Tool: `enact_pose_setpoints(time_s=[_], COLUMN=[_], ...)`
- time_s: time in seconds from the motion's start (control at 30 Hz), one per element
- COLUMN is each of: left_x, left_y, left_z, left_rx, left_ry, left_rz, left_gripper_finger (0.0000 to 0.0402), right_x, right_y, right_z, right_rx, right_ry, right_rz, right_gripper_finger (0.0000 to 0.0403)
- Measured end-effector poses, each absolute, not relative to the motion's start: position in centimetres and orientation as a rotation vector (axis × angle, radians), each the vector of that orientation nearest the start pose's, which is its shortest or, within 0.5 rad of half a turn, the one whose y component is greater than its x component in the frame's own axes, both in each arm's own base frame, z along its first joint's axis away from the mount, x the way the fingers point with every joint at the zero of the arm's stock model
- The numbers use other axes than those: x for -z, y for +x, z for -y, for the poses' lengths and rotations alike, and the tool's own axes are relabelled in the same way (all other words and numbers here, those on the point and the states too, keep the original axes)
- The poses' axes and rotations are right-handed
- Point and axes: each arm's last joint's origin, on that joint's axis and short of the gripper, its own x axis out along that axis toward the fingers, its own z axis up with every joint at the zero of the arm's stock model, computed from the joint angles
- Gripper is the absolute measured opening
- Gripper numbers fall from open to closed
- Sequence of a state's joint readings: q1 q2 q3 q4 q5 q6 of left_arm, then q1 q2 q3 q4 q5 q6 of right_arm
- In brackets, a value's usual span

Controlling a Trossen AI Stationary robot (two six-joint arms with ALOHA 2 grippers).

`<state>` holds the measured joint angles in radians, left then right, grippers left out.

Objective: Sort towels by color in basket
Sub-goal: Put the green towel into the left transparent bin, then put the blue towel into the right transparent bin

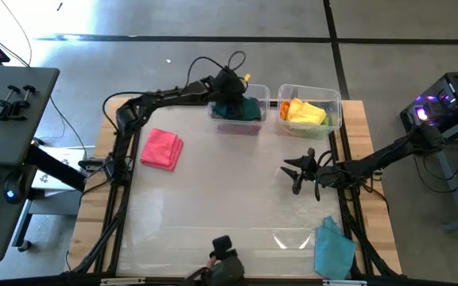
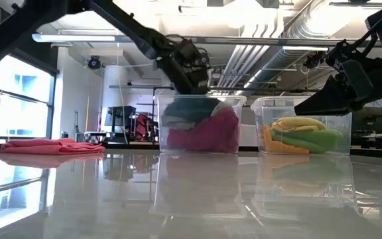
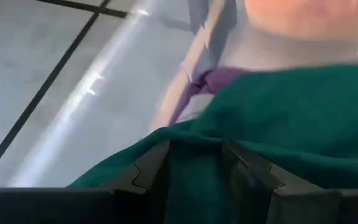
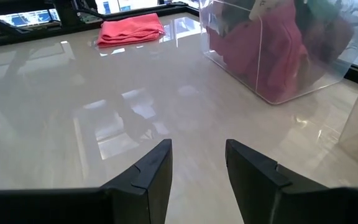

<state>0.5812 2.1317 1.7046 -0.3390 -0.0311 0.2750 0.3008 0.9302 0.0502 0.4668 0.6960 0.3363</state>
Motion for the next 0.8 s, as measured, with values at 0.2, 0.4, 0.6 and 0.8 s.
enact_pose_setpoints(time_s=[0.2,0.4,0.6,0.8], left_x=[-20.9,-24.7,-29.7,-30.8], left_y=[40.3,40.3,39.6,37.3], left_z=[-25.9,-23.4,-18.0,-11.1], left_rx=[-0.486,-0.503,-0.49,-0.415], left_ry=[0.119,0.249,0.304,0.147], left_rz=[-0.86,-0.833,-0.823,-0.886], left_gripper_finger=[0.0131,0.0131,0.0131,0.0131], right_x=[-12.8,-12.7,-12.7,-12.7], right_y=[14.6,14.5,14.5,14.5], right_z=[-2.6,-2.5,-2.5,-2.5], right_rx=[0.449,0.454,0.455,0.456], right_ry=[0.127,0.121,0.123,0.131], right_rz=[-0.295,-0.304,-0.305,-0.302], right_gripper_finger=[0.0144,0.0144,0.0144,0.0144])
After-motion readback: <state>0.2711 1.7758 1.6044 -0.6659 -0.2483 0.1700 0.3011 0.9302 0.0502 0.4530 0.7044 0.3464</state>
